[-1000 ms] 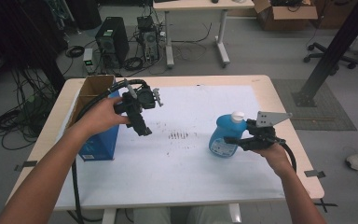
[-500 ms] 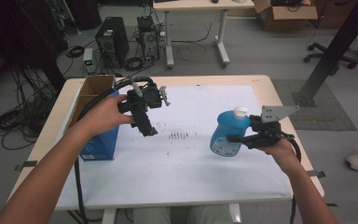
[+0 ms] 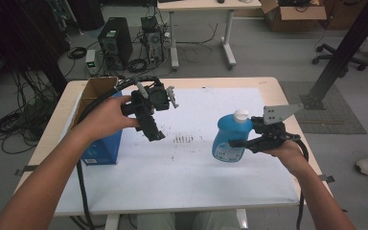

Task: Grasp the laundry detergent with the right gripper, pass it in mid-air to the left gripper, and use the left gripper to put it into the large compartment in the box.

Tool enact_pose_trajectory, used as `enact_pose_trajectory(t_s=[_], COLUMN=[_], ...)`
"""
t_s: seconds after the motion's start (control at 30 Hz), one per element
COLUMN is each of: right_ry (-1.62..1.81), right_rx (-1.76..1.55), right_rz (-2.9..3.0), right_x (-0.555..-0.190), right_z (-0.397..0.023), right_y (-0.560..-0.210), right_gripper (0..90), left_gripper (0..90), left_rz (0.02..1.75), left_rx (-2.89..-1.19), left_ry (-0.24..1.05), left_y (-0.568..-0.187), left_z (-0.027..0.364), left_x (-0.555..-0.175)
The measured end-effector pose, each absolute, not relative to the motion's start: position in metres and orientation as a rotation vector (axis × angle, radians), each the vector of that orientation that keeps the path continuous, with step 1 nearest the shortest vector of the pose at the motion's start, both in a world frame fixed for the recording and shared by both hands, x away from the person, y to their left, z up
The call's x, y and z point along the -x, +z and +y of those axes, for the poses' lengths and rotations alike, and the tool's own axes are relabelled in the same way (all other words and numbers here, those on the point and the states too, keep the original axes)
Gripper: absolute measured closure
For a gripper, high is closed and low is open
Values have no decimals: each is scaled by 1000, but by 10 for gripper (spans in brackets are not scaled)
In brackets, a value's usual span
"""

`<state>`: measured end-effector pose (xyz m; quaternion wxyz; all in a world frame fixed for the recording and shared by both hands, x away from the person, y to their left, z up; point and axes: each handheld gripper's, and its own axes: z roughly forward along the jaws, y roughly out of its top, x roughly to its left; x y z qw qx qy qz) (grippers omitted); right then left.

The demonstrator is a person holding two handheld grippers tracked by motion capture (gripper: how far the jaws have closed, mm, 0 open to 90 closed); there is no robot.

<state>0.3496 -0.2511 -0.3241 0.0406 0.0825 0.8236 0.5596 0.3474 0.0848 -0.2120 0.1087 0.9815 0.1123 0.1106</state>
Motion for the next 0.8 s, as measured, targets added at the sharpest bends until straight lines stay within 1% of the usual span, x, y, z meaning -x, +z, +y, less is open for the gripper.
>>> enact_pose_trajectory(t_s=[0.3,0.8], right_ry=[1711,1724], right_rx=[-179,-86], right_rz=[2558,2595], right_x=[-355,-360], right_z=[-236,-211], right_y=[-314,-314], right_gripper=[434,435], left_gripper=[58,58], left_rz=[300,244], left_rx=[-2887,-2904], left_ry=[325,273], left_y=[-203,-190], left_z=[77,64], left_x=[-334,-323])
